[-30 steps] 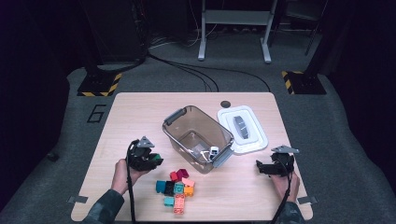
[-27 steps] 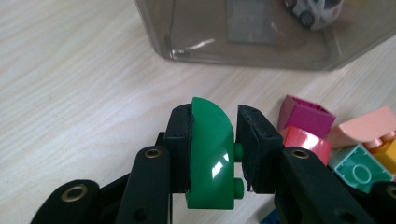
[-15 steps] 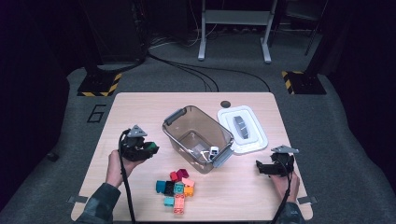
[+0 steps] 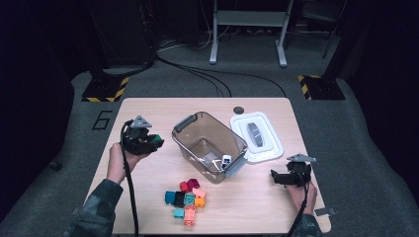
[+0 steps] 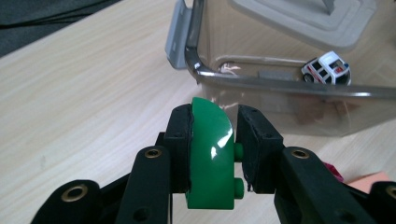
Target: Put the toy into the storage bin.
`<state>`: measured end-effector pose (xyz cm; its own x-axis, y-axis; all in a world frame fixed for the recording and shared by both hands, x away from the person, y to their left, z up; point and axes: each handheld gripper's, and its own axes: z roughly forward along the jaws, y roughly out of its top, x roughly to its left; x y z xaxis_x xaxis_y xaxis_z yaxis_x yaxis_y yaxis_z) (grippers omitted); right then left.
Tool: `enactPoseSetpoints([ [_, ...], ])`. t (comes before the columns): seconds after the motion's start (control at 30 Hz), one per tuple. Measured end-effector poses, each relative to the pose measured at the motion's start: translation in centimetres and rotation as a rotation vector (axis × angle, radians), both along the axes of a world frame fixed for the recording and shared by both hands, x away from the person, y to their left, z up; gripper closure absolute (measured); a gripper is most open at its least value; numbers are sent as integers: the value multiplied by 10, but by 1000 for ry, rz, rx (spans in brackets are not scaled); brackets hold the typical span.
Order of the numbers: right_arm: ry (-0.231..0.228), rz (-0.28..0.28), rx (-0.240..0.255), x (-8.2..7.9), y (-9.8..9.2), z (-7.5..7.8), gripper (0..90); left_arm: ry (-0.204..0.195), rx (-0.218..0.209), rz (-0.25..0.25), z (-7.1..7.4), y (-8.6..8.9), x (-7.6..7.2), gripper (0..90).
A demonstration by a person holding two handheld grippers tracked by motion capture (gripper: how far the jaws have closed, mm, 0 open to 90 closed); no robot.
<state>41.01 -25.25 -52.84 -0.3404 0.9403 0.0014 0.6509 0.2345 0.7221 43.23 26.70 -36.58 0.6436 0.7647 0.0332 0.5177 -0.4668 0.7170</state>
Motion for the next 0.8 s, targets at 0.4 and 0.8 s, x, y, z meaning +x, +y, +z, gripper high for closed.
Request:
enactPoseSetpoints([
  [0.4, -1, -2, 1, 0, 0, 0, 26, -32, 20, -19, 28, -15, 23, 668],
  [0.8, 1, -7, 2, 0, 0, 0, 28, -34, 20, -62, 34, -48, 45, 667],
])
